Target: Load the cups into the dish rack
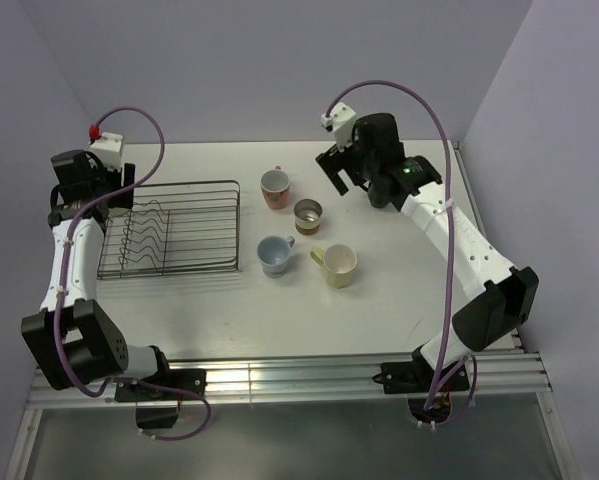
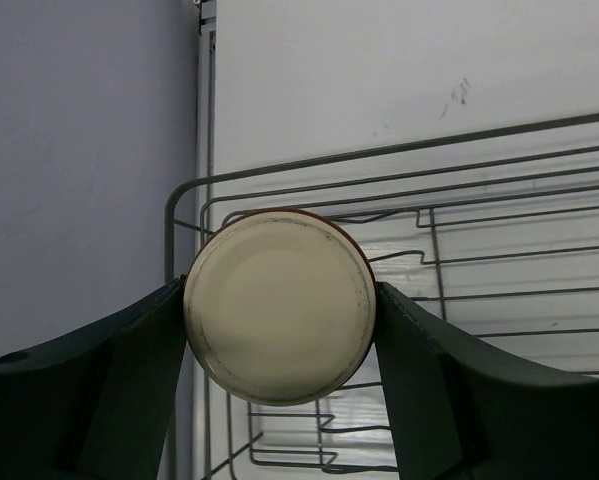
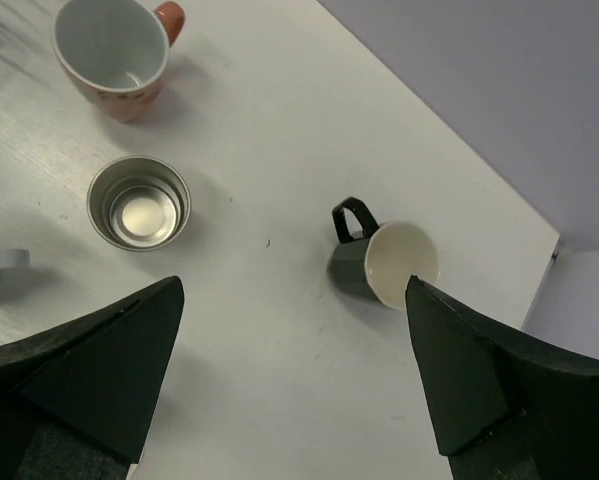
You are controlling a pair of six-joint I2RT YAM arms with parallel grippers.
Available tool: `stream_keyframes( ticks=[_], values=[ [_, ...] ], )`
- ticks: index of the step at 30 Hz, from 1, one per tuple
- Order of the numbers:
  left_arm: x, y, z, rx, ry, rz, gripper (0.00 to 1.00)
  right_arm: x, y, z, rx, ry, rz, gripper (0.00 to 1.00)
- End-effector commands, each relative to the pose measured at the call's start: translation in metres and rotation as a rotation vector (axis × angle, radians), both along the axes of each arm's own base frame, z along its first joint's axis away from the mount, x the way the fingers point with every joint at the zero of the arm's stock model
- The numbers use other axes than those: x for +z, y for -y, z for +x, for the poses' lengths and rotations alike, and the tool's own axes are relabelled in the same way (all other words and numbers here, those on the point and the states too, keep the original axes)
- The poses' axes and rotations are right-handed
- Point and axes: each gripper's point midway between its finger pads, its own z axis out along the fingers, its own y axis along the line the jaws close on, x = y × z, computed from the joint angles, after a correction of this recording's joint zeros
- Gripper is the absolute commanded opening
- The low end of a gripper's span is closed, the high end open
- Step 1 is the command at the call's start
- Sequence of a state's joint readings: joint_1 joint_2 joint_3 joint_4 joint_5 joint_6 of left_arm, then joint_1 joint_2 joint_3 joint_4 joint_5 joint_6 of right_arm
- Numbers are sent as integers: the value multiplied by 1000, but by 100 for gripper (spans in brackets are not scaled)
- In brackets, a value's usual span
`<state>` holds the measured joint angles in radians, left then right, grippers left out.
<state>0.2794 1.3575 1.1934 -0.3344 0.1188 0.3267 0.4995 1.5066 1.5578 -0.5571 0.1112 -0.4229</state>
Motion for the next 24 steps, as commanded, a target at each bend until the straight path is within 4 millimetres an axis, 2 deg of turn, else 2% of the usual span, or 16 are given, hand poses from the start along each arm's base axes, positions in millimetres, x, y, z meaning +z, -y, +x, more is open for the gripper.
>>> stream_keyframes(
  ticks=[1, 5, 9, 13, 21, 24],
  values=[
    [38, -12, 9, -52, 129, 152, 0, -6, 8, -22, -13, -170, 71, 100],
    [24, -21, 12, -75, 99, 140, 0, 3, 21, -20, -42, -153, 60, 100],
    [18, -34, 13, -62, 101, 137, 0, 19, 39, -14, -85, -122, 64, 100],
    [7, -36, 14, -75, 94, 124, 0, 21, 53, -14, -115, -115, 42, 100],
    [-12, -40, 14, -83, 83, 80, 0, 38, 57, -8, -119, -84, 37, 100],
    [-19, -42, 16, -73, 74, 77, 0, 38, 58, -8, -120, -91, 32, 100]
  ],
)
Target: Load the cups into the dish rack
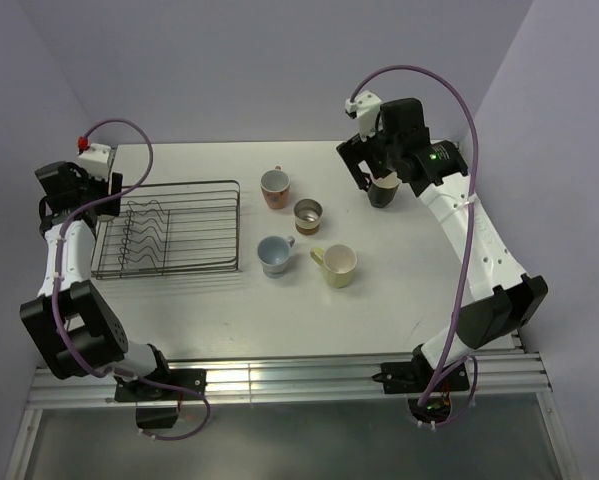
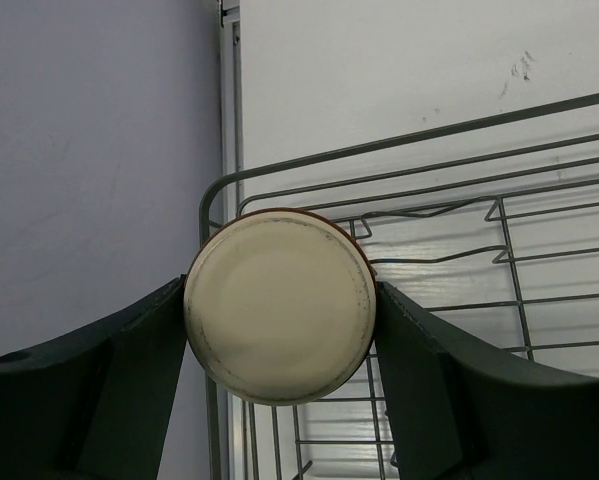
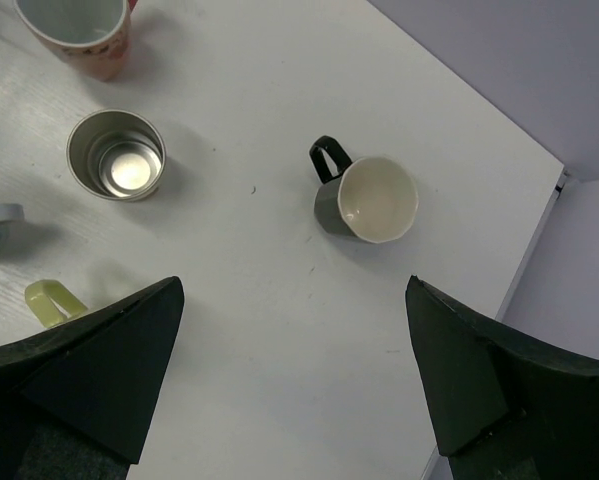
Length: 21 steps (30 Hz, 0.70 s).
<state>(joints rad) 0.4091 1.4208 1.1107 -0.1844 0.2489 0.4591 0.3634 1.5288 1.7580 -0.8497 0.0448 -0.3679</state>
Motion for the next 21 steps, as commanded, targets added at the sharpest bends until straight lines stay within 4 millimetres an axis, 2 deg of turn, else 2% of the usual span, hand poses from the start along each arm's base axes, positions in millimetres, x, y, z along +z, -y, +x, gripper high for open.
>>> stream_keyframes(
  ticks=[1, 21],
  values=[
    [8, -3, 11, -19, 56, 18, 0, 17, 4, 4, -9, 36, 0, 100],
    [-24, -16, 17, 58, 15, -14, 0, 11, 2, 6, 0, 13, 2, 100]
  ],
)
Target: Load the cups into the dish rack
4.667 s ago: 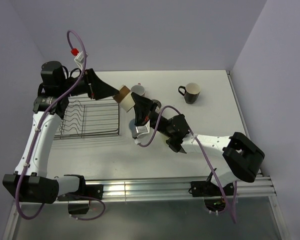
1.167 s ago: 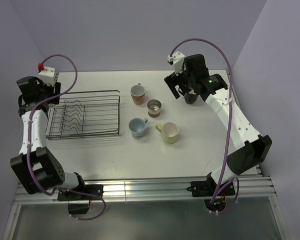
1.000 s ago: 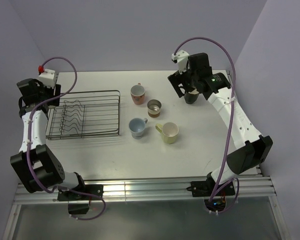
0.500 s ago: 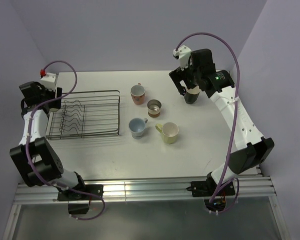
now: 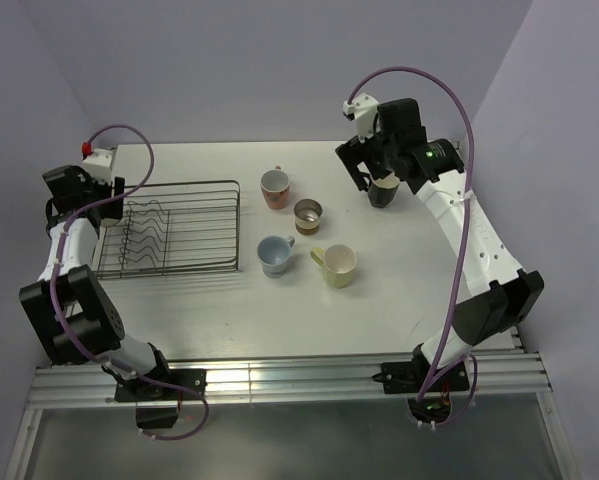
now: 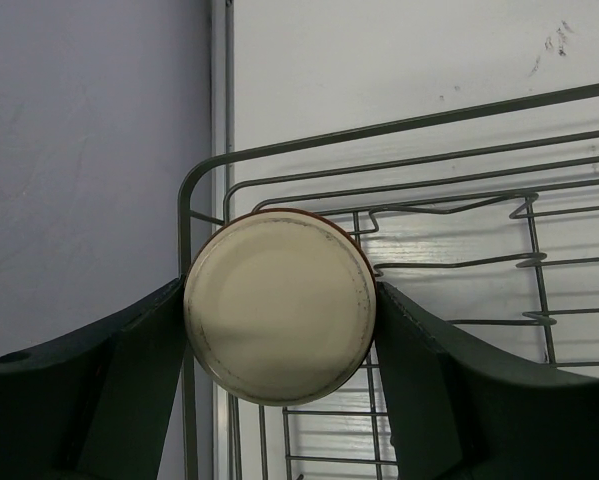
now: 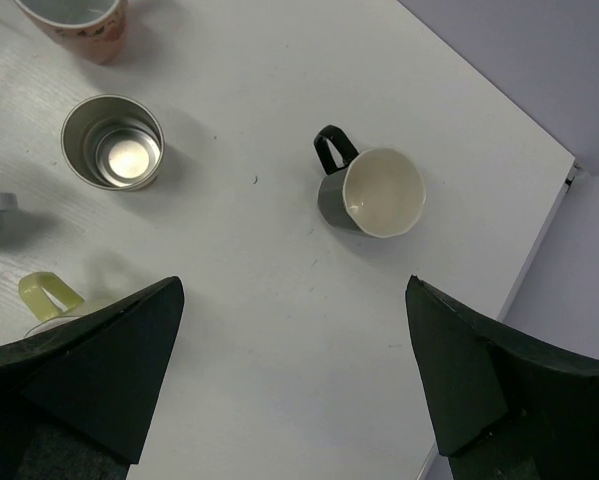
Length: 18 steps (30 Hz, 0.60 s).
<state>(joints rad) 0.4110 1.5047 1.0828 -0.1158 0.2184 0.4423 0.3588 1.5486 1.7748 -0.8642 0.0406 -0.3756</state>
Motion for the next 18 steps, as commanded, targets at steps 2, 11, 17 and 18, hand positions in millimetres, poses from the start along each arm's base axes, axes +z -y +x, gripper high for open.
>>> stream_keyframes(
  ticks=[2, 11, 17, 18],
  values=[
    [10, -8, 9, 31, 60, 0, 0, 14, 1, 4, -5, 25, 12, 100],
    [0, -7, 11, 48, 61, -70, 0, 11, 2, 3, -4, 18, 9, 100],
    [-6, -7, 11, 50, 59, -94, 0, 10, 2, 2, -4, 13, 10, 100],
    [-7, -5, 11, 45, 57, -100, 0, 9, 2, 2, -4, 11, 10, 100]
  ],
)
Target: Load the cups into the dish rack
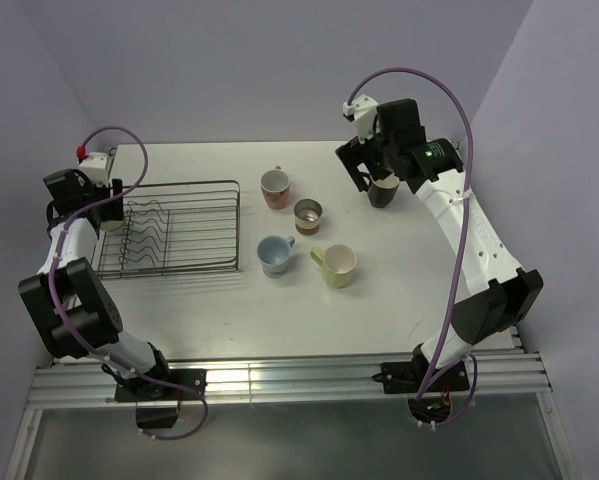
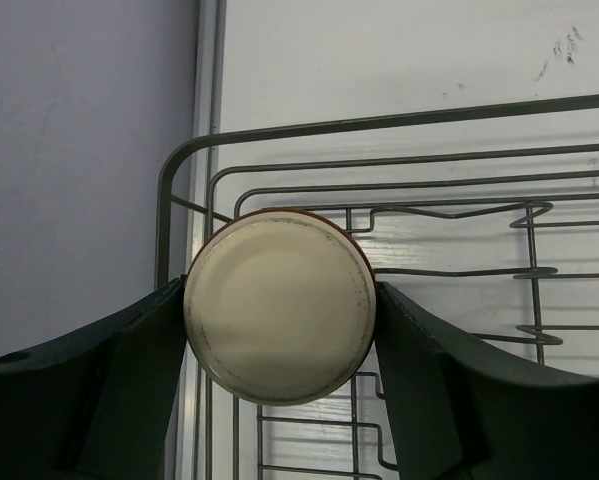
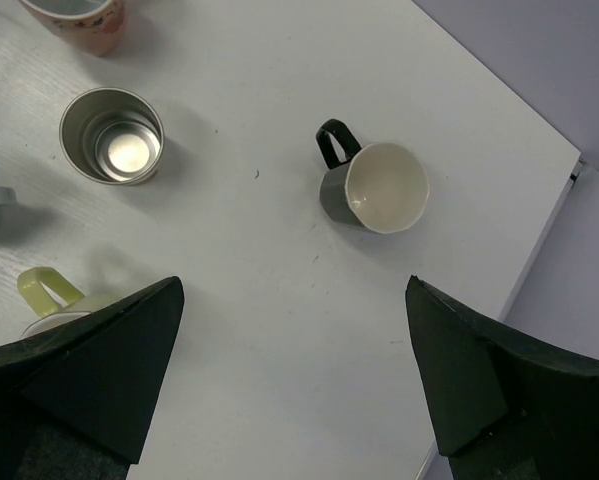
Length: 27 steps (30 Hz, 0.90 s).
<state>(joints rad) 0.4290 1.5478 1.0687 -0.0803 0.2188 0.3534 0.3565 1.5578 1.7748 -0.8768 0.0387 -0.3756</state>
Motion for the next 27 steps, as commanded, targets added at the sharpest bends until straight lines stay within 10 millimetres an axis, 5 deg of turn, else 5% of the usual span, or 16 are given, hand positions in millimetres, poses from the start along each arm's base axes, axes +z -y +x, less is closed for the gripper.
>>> stream_keyframes(
  ticks=[1, 27],
  values=[
    [10, 1, 10, -15, 62, -19, 0, 14, 1, 2, -2, 30, 16, 100],
    [-19, 9, 14, -14, 20, -128, 0, 14, -3, 3, 6, 25, 27, 100]
  ],
)
